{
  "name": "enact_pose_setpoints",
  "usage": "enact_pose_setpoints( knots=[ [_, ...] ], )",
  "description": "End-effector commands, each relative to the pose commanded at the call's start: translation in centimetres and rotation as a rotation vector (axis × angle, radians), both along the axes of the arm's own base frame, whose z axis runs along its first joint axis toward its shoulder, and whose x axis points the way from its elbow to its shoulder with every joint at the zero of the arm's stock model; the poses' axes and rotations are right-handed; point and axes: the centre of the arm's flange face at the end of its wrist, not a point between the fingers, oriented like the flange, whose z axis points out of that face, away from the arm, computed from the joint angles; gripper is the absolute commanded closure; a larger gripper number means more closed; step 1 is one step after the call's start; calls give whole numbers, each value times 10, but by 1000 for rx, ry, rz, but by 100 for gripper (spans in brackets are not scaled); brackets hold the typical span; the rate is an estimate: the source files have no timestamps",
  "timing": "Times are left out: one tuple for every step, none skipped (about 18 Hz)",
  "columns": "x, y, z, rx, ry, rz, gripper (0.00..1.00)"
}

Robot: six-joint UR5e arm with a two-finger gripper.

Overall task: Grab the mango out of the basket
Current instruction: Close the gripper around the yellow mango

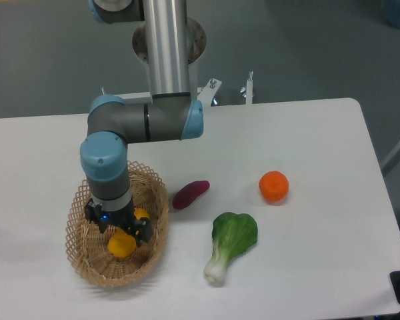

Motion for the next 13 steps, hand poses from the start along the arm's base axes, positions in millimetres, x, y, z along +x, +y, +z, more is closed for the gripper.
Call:
enact_pose_setpoints(
  knots=[
    [1,1,-1,-3,3,-1,0],
    [1,1,-2,-7,6,1,0],
    [1,1,-2,-5,9,3,0],
    [2,1,-2,1,11,6,0],
    [0,1,-2,9,15,17,1],
    [0,1,-3,10,16,28,7],
    [0,1,-2,11,18,30,14],
    [0,1,-2,10,19,32,22],
    [1,1,-2,12,20,29,29],
    [0,1,0,15,21,30,35],
    [0,1,1,16,22,30,41],
    [0,1,2,17,23,30,44],
    [0,1,2,17,23,30,44]
  ],
)
